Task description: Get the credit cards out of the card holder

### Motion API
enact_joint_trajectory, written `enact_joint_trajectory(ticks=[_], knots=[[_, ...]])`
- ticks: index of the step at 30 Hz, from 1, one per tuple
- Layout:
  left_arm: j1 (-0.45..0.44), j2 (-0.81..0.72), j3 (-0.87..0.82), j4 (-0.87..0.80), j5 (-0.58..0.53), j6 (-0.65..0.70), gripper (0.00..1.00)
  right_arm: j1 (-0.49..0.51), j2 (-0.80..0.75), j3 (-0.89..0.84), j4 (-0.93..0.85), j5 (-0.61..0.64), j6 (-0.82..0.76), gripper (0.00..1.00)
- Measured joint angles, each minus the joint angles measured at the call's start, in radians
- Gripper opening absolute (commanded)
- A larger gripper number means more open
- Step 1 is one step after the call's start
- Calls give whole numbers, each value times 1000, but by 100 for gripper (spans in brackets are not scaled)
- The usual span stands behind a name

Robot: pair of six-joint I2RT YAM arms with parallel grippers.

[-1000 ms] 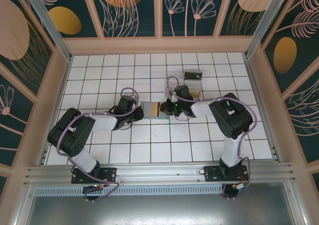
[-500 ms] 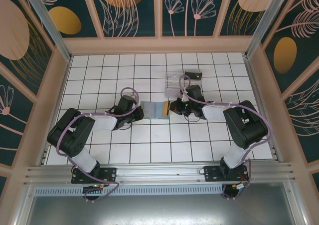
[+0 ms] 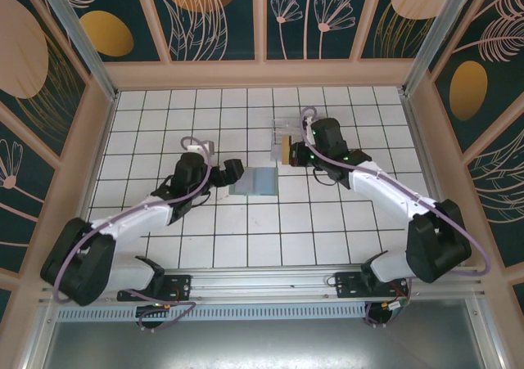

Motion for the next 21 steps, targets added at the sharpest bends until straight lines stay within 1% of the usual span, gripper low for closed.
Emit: enact_joint_trajectory(ticks=[3, 5, 8, 10, 13, 17, 21], knots=[[0, -81, -89, 59, -37, 0, 99, 56, -31, 20, -10, 129, -142, 0], [0, -139, -145, 83, -51, -4, 99, 99, -52, 14, -2, 214, -269, 0], [0, -222, -233, 158, -72, -30, 99, 135, -88, -29, 47, 298, -476, 0], [0, -270, -284, 195, -89, -48, 99, 135, -104, -64, 79, 347, -615, 0], [0, -315, -308, 204, -113, -59, 99, 109, -91, -77, 73, 391, -799, 0], [0, -380, -308, 204, -158, -64, 99, 65, -56, -91, 58, 416, -1040, 0], [0, -442, -309, 203, -195, -75, 98, 47, -44, -125, 49, 421, -1227, 0]])
